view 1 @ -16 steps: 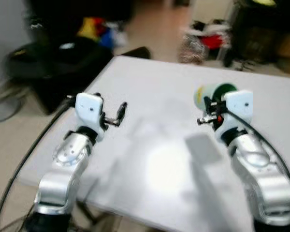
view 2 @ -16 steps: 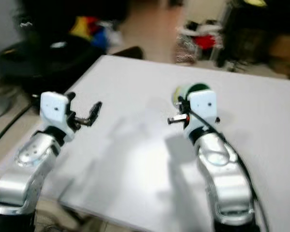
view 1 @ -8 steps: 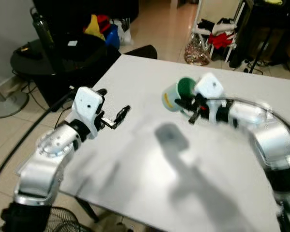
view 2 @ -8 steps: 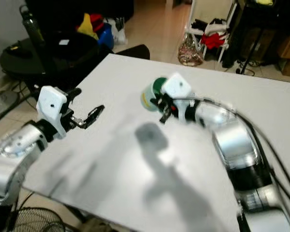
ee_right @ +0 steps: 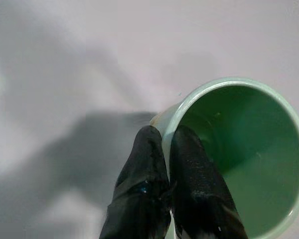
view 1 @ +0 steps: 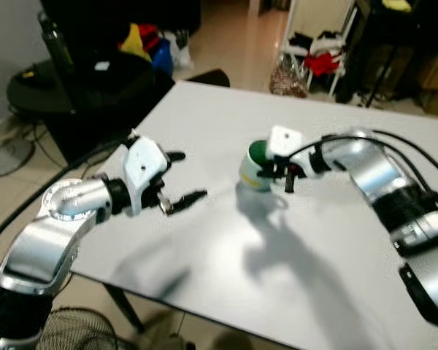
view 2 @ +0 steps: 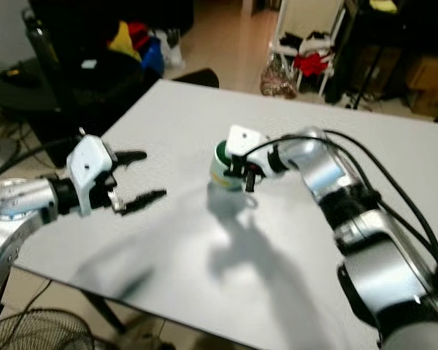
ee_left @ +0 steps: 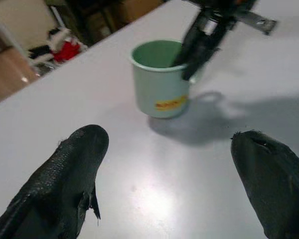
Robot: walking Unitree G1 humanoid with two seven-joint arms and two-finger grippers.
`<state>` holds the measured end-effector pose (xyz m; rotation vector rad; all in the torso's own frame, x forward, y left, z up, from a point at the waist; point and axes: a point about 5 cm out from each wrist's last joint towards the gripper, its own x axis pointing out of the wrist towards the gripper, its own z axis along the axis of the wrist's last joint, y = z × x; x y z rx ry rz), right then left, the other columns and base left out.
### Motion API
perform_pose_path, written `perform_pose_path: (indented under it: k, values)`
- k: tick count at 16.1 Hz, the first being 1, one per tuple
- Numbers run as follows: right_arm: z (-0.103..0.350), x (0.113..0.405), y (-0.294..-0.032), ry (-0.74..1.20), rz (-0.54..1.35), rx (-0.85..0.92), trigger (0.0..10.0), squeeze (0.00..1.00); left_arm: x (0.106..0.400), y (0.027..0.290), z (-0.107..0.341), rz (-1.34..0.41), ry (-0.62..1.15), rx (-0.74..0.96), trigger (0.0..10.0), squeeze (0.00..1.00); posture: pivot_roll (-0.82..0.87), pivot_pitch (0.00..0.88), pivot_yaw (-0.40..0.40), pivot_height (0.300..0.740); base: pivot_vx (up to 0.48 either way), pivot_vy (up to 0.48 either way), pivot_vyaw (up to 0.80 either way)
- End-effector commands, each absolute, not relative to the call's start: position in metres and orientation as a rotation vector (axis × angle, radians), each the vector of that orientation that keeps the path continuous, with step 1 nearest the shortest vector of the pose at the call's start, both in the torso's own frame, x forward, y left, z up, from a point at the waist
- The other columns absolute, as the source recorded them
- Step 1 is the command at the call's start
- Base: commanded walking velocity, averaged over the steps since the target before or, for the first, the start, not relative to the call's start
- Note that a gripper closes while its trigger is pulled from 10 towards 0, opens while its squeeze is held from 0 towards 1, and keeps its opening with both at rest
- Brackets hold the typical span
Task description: Setting the table
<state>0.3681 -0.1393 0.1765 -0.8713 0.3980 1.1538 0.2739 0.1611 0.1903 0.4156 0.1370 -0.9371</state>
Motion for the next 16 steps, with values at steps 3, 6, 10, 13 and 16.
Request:
perform_pose_path:
  k: [3,6,10,13,16]
  values:
    - [0.175,0.373,-0.13,0.386,1.179,-0.916,10.0,0.0,0.267,0.158,0.19,-1.01,0.166,0.414,10.0,0.0,0.04,0.0,0.038,0.74,0.0,0.0,0.0]
    - [0.178,0.377,-0.121,0.376,1.23,-0.959,10.0,0.0,0.262,0.156,0.19,-1.064,0.19,0.405,10.0,0.0,0.04,0.0,0.037,0.74,0.0,0.0,0.0]
    - [0.186,0.382,-0.108,0.34,1.243,-0.989,10.0,0.0,0.258,0.157,0.189,-1.076,0.204,0.406,10.0,0.0,0.05,0.0,0.025,0.74,0.0,0.0,0.0]
    - [0.187,0.386,-0.098,0.301,1.202,-1.036,10.0,0.0,0.251,0.157,0.187,-1.113,0.238,0.386,10.0,0.0,0.06,0.0,0.013,0.74,0.0,0.0,0.0]
    - [0.188,0.387,-0.093,0.284,1.189,-1.009,10.0,0.0,0.248,0.157,0.186,-1.122,0.244,0.381,10.0,0.0,0.07,0.0,0.008,0.74,0.0,0.0,0.0]
